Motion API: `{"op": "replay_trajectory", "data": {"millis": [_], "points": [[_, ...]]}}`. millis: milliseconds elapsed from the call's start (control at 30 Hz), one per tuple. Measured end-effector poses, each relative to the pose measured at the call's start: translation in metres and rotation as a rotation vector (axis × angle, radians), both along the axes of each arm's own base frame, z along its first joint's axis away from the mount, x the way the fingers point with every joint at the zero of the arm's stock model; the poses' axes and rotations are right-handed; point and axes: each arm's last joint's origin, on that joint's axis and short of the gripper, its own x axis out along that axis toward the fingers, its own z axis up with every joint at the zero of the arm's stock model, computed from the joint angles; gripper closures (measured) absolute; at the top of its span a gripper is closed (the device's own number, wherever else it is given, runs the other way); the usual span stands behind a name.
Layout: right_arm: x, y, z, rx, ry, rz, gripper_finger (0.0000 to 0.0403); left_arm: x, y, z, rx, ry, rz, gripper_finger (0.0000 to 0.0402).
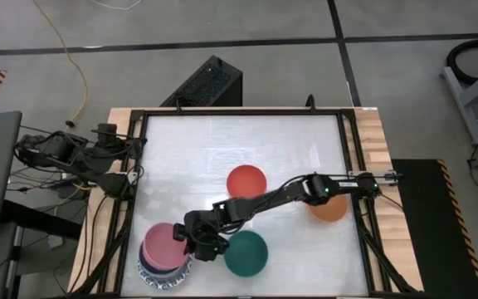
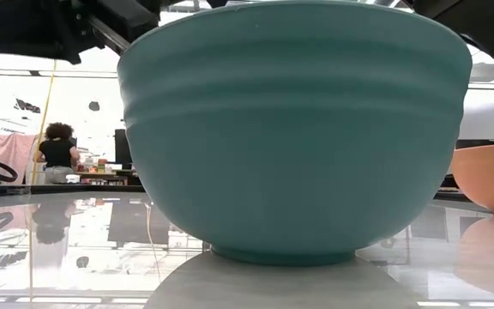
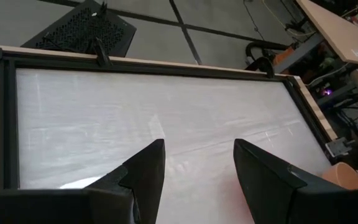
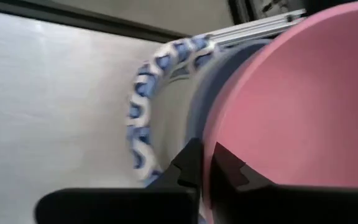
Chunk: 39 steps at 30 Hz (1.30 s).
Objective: Nest bowls inside each other
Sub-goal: Stack the pink bowl into on top of the blue bowl, then stack the orange bowl on top of the pink bowl
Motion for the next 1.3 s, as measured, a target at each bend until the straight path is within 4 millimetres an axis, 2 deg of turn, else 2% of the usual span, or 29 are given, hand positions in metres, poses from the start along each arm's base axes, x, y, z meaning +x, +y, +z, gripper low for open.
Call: {"op": "replay_trajectory", "data": {"millis": [433,733,867,967,1067,1133,1300], "points": [[-0.005,0.015,0.003,0.041,0.017,0.003,0.0312,0.000,0.000,0.000,0.014,0.013,-0.009,0.0221],[-0.007,0.011,0.016,0.096,0.034,-0.061,0.0218,0.000,0.000,0.000,0.021,0.018,-0.010,0.0221],[-0.010,0.010,0.037,0.151,0.002,-0.089,0.0185,0.000,0.000,0.000,0.022,0.018,-0.009,0.0221],[-0.015,0.007,0.053,0.143,-0.035,-0.129,0.0181,0.000,0.000,0.000,0.019,0.017,-0.010,0.0221],[-0.018,-0.005,0.066,0.101,-0.058,-0.244,0.0189,0.000,0.000,0.000,0.006,0.014,-0.013,0.0221],[-0.019,-0.024,0.078,0.094,-0.053,-0.340,0.0196,0.000,0.000,-0.001,-0.010,0.009,-0.017,0.0221],[-0.044,-0.076,0.113,0.162,0.100,-0.702,0.0203,0.003,-0.002,0.000,-0.060,-0.025,-0.016,0.0221]]}}
